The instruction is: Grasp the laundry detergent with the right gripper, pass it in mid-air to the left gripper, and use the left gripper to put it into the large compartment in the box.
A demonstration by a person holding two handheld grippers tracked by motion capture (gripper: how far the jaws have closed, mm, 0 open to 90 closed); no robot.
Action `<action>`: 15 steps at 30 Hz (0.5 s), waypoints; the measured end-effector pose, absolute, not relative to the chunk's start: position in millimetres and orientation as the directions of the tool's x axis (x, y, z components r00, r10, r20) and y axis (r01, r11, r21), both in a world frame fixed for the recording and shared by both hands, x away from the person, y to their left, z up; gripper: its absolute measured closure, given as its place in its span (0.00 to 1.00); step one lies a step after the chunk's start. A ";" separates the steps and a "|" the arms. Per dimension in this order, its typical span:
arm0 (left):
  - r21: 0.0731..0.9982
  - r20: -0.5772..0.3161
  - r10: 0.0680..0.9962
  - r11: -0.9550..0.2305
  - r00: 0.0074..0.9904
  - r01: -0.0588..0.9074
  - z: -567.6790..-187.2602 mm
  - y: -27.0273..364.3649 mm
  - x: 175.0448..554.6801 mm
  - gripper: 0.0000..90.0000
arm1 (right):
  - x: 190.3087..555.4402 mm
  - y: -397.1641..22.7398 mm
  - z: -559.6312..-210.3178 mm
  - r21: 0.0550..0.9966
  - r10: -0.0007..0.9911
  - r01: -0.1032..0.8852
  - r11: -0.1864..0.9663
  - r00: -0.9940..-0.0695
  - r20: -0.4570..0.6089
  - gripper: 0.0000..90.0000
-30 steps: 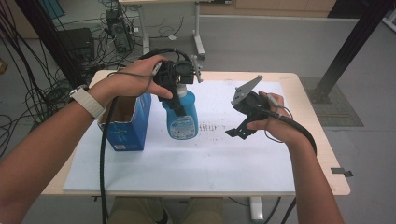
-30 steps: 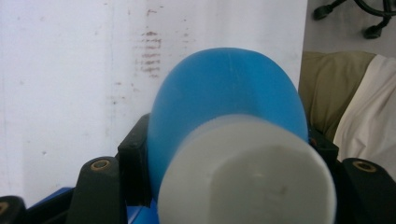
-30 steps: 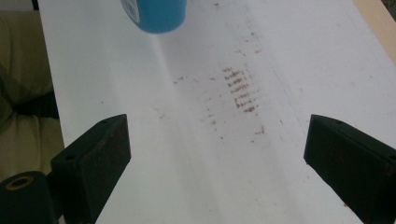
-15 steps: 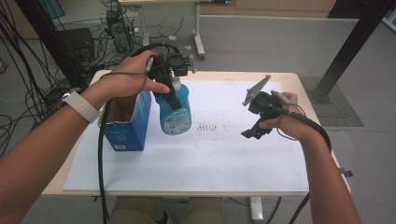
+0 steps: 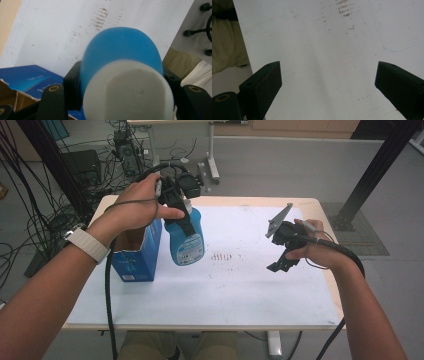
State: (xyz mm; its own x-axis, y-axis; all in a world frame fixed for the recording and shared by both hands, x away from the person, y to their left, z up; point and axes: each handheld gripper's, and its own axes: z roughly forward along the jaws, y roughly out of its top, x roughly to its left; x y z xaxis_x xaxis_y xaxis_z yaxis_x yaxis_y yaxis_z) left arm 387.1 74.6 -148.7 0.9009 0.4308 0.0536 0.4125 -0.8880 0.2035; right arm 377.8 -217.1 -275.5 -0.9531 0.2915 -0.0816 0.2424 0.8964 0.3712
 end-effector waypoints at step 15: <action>0.203 0.073 0.569 -0.813 0.819 0.546 -130.8 80.4 383.5 0.41 | 382.8 -227.7 -276.1 0.369 0.271 0.218 0.903 -0.957 -0.098 0.09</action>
State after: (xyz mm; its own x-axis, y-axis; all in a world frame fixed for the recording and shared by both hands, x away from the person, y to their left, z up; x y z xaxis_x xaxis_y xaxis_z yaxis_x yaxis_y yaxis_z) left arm 383.5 80.4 -130.8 0.8190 0.5691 0.0735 0.5464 -0.8126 0.2030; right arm 382.8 -227.7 -276.1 -0.9575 0.2714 -0.0980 0.2183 0.9034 0.3691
